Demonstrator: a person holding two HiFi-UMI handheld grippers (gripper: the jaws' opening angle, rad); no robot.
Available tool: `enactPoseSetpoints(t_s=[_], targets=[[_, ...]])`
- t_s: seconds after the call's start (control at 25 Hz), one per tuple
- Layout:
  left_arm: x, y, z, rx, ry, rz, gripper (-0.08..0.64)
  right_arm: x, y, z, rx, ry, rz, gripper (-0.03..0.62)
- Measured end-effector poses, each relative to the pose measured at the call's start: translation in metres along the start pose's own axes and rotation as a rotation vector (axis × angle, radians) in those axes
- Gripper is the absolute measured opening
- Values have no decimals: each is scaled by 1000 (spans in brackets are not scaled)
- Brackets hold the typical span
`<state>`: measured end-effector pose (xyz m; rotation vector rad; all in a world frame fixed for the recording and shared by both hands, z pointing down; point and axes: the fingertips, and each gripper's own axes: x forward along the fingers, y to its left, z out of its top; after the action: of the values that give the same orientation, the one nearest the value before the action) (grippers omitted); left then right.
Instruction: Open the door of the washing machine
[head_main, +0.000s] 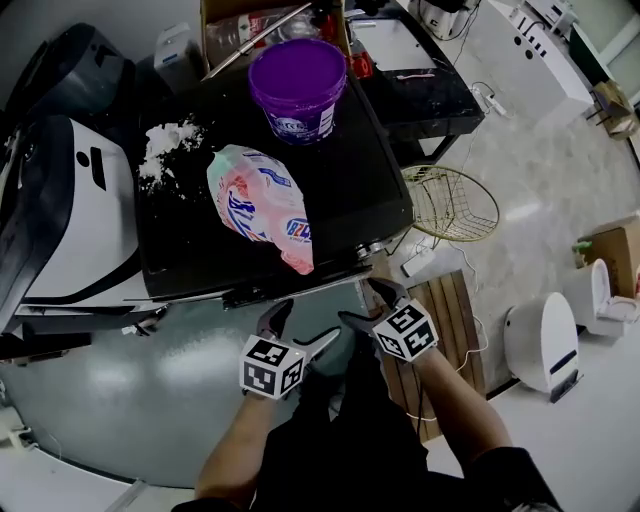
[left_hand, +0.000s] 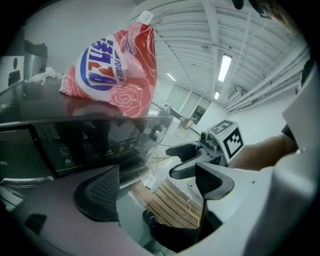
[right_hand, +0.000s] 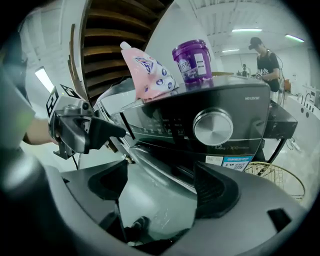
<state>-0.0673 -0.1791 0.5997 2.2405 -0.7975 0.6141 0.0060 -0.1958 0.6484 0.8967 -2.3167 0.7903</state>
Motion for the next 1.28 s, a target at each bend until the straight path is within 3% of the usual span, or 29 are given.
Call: enactPoseSetpoints(t_s=[0.2,0.36,0.64,0.92,1.12,1.28], targets=[[12,6,-3,-25,26,16,499,31,-26,-22,-18,114,13,403],[22,12,0,-48,29,32,499,48,-49,-29,-47,166,-23,377],[38,11,-6,-74,46,57,499,78,-51,-51,-218,304,16,344],[40,13,-13,-90,52,70,499,105,-61,-74,-305,425,-22,330],[36,13,-18,-88,53,77,498,109,-63,-84,-459,481,-73,324],[30,13,-23,-91,48,81,497,108,-73,-81,-527,494,-102,207]])
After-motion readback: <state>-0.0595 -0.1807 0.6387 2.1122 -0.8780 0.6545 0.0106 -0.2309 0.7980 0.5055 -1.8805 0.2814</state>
